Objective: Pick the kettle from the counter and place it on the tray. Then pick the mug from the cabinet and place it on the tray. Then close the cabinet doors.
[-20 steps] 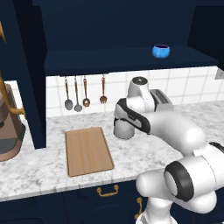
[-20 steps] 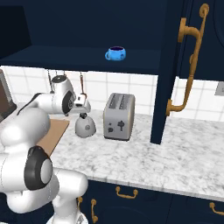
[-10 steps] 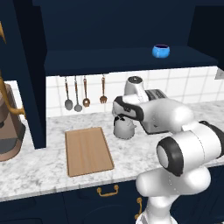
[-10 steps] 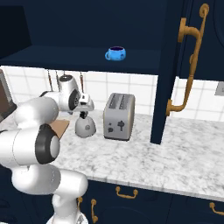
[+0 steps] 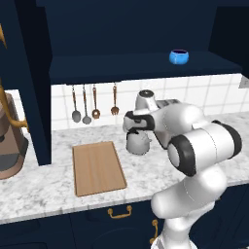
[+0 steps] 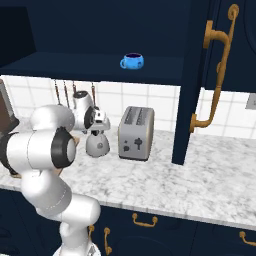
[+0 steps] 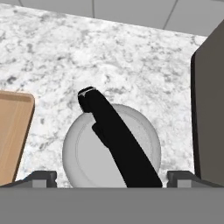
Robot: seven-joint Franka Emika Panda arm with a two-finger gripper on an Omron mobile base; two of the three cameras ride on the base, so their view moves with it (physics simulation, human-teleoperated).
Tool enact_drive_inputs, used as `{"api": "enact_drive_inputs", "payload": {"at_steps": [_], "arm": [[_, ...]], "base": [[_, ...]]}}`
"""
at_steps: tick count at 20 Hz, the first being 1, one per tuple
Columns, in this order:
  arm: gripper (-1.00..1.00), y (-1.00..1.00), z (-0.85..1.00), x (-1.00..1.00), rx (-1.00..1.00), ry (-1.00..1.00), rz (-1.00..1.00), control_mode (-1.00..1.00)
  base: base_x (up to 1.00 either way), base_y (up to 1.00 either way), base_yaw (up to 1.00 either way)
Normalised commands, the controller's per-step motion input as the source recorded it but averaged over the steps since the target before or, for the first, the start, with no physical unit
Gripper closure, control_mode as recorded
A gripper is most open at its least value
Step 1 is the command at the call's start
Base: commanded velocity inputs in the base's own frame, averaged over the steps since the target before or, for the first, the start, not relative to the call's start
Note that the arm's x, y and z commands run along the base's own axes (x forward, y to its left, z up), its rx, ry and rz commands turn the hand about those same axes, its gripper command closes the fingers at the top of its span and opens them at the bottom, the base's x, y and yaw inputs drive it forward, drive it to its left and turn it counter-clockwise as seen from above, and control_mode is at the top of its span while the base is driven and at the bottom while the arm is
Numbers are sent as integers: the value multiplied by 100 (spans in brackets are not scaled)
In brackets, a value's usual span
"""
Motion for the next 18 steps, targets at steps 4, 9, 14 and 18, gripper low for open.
{"api": "enact_drive_inputs", "payload": {"at_steps": [4, 9, 14, 18], "arm": [[-100, 0, -18, 27, 0, 4, 0, -100], [-100, 0, -14, 25, 0, 4, 0, -100], [-100, -3, -9, 23, 0, 4, 0, -100], [100, -4, -15, 4, 0, 6, 1, -100]], "base": [[0, 0, 0], [0, 0, 0], [0, 0, 0], [0, 0, 0]]}}
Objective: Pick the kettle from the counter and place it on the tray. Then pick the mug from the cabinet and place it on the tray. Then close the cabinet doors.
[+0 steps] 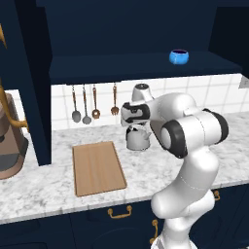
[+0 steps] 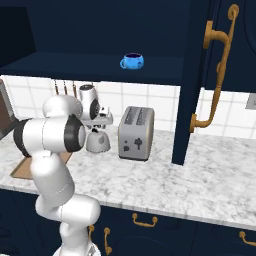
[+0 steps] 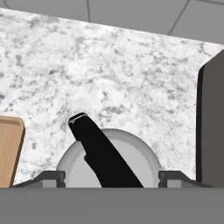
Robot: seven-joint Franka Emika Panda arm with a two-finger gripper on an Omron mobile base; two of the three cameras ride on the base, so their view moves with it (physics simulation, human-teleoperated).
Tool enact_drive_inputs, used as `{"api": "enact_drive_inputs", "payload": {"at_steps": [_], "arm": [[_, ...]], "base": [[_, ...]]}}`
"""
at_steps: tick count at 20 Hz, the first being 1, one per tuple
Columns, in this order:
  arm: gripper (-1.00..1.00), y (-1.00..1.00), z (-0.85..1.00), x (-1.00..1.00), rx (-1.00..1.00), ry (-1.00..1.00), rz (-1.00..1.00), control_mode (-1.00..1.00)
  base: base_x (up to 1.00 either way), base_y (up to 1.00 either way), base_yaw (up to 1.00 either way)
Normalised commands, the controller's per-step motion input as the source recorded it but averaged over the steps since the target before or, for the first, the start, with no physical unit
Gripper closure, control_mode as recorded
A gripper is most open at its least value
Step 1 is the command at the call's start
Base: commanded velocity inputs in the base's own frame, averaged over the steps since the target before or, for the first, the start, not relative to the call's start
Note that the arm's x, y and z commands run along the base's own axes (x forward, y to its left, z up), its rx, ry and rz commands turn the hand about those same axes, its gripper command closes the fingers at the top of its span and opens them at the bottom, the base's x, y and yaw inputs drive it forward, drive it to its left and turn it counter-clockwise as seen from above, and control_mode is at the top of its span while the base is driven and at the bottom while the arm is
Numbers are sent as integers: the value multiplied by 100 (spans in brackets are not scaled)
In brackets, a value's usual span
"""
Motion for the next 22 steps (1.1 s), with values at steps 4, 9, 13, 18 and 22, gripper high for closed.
{"api": "enact_drive_inputs", "payload": {"at_steps": [4, 9, 13, 18, 22], "arm": [[100, -8, -21, -1, 0, 2, 5, -100], [100, 0, -24, -27, 0, -3, 10, -100], [100, 0, -11, -53, 1, -15, 12, -100], [100, 0, 0, -53, 5, -18, 10, -100], [100, 0, 13, -49, 12, -16, 11, -100]], "base": [[0, 0, 0], [0, 0, 0], [0, 0, 0], [0, 0, 0], [0, 0, 0]]}}
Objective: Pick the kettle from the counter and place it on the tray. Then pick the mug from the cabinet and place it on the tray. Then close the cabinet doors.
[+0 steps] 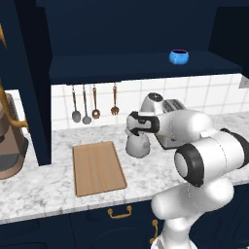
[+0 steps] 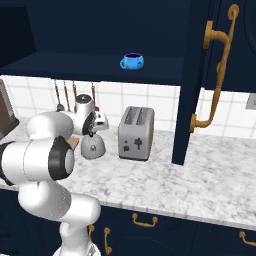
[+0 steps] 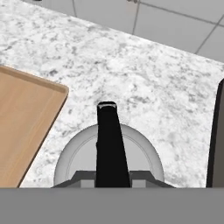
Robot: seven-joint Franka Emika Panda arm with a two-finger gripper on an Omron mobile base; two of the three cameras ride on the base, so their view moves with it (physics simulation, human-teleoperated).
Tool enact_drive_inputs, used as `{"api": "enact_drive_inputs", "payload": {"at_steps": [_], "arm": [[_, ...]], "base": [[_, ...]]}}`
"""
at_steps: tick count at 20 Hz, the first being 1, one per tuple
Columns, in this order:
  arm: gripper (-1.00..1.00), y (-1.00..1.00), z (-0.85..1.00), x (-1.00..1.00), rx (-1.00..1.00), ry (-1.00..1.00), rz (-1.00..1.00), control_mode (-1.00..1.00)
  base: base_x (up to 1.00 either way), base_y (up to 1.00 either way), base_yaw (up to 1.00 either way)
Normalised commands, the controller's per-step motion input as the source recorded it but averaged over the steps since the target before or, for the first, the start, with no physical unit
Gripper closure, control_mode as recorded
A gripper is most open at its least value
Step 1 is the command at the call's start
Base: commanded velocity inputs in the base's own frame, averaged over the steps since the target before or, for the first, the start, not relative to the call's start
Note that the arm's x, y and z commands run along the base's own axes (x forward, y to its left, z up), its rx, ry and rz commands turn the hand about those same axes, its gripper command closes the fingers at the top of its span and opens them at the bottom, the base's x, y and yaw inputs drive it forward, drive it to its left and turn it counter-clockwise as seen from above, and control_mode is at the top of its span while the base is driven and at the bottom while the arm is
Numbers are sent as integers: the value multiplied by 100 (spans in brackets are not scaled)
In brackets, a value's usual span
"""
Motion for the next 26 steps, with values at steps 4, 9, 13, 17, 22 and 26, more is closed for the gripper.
{"api": "enact_drive_inputs", "payload": {"at_steps": [4, 9, 13, 17, 22, 26], "arm": [[100, 1, 24, -38, 14, -13, 12, -100], [100, 5, 28, -18, 15, -7, 9, -100], [100, 27, 33, -2, 12, -1, 6, -100], [100, 54, 18, 0, 0, -1, 2, -100], [100, 45, 31, 0, 0, -2, 0, -100], [100, 47, 14, 0, 0, -1, 0, -100]], "base": [[0, 0, 0], [0, 0, 0], [0, 0, 0], [0, 0, 0], [0, 0, 0], [0, 0, 0]]}}
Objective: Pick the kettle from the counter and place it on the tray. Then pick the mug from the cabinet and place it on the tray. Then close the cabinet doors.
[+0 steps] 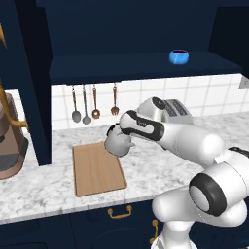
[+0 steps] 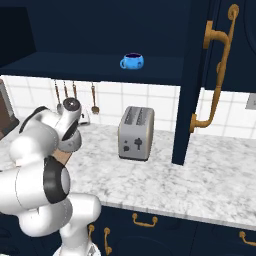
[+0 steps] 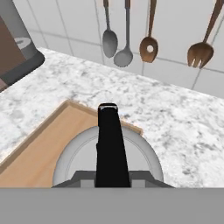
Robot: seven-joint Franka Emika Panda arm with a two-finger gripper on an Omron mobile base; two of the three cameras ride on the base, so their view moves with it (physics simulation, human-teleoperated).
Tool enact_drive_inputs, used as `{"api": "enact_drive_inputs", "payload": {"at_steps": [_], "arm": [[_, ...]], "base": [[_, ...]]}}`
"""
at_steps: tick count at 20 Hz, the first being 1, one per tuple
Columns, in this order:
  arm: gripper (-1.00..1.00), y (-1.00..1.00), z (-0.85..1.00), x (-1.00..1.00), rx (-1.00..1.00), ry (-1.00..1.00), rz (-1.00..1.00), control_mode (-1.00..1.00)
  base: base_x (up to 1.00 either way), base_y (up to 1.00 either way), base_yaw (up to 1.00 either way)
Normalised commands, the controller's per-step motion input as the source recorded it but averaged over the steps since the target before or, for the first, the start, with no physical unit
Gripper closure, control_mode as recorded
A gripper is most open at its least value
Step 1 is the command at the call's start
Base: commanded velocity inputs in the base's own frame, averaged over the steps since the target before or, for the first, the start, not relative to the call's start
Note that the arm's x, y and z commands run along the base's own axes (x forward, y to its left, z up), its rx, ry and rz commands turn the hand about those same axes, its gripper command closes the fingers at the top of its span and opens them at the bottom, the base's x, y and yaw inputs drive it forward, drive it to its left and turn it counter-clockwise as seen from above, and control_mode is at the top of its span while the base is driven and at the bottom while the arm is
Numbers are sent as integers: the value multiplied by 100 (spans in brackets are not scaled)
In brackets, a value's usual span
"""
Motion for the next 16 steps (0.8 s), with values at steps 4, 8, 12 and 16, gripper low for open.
{"api": "enact_drive_inputs", "payload": {"at_steps": [4, 8, 12, 16], "arm": [[100, 72, 0, 0, -1, 0, 0, -100], [100, 78, 0, 0, -1, 0, 0, -100], [100, 29, -12, 0, 0, 3, 0, -100], [100, 0, -19, 0, 0, 0, 0, -100]], "base": [[0, 0, 0], [0, 0, 0], [0, 0, 0], [0, 0, 0]]}}
